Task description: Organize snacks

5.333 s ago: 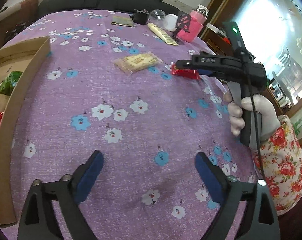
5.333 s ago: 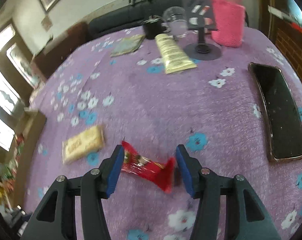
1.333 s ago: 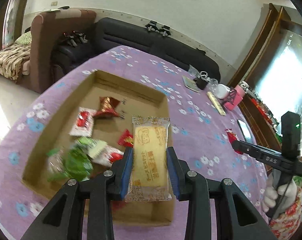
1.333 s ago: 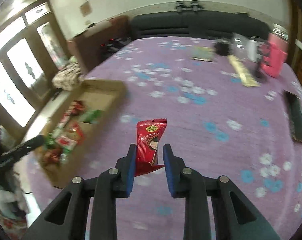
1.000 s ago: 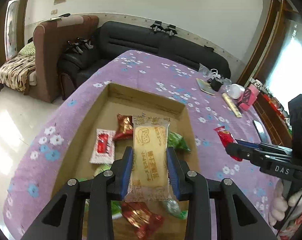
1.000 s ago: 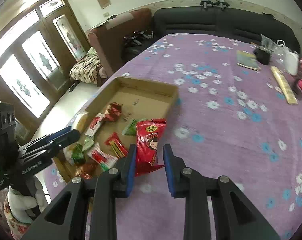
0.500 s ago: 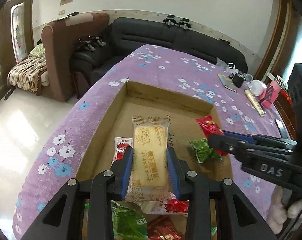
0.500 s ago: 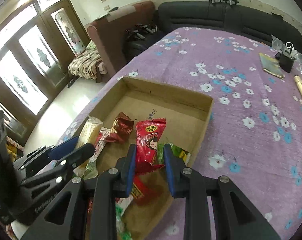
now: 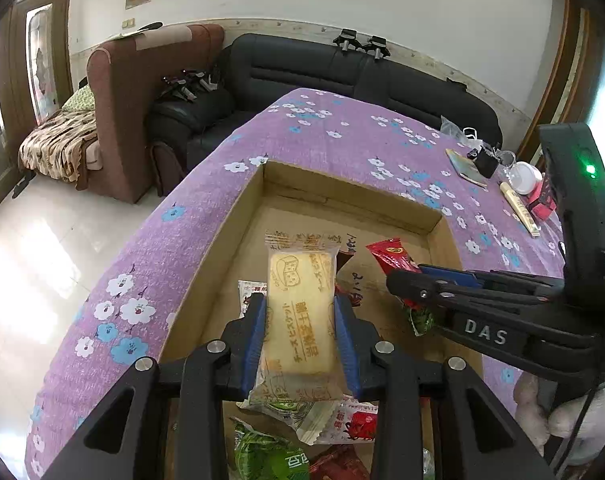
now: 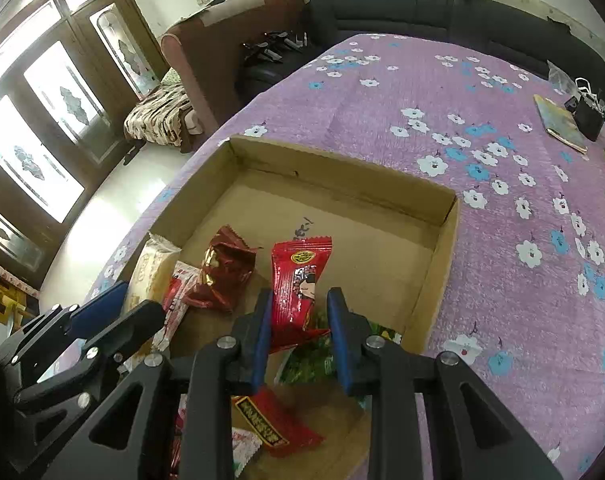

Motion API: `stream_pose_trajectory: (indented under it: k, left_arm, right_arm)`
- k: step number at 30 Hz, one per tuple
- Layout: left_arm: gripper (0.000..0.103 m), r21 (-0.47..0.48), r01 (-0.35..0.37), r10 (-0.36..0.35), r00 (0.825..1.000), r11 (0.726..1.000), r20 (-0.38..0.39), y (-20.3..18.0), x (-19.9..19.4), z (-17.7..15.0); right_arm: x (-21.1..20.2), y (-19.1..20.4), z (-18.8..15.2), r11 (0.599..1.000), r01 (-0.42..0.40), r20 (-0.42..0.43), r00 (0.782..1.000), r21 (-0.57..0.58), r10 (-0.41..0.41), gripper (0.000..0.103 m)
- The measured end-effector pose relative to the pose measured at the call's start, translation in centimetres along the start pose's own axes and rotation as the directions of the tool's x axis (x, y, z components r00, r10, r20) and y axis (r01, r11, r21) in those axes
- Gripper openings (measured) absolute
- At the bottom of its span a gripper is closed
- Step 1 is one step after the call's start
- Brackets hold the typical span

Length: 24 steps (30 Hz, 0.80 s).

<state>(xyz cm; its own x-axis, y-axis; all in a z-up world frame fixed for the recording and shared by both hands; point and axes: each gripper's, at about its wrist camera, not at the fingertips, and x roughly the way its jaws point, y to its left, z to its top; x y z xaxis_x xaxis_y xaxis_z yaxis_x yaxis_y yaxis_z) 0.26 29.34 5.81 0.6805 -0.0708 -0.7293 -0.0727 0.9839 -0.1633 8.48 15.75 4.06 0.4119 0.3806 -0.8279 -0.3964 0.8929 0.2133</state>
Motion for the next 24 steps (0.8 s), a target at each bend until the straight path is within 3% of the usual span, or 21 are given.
stream_pose_trajectory:
  k: [7,9,11,24]
  left_arm:
    - [0.038,0.004,-0.004,0.004,1.0,1.0,0.003,-0.3,-0.1,-0.2]
    - [0.051,-0.004,-0.002,0.002,1.0,1.0,0.01,-0.3,-0.4,-0.2]
    - [0.057,-0.008,-0.005,0.005,1.0,1.0,0.021,-0.4,-0.8,-0.2]
    - [0.076,-0.009,-0.039,0.04,0.993,0.999,0.111,-1.3,-5.5,-1.0]
  right_arm:
    - [0.3,0.1,0.0,1.0,0.006,0.001,1.0,-0.006,-0.006,0.027]
    - [0.2,0.1,0.0,1.0,0.002,0.005,1.0,-0.001,-0.002,0.028]
    - [0.1,0.0,-0.1,1.0,-0.01,0.012,1.0,0.009,0.01,0.028]
    - [-4.1,-0.1,-1.4,0.999,-0.043,0.074,0.996,0.013,0.042,0.034]
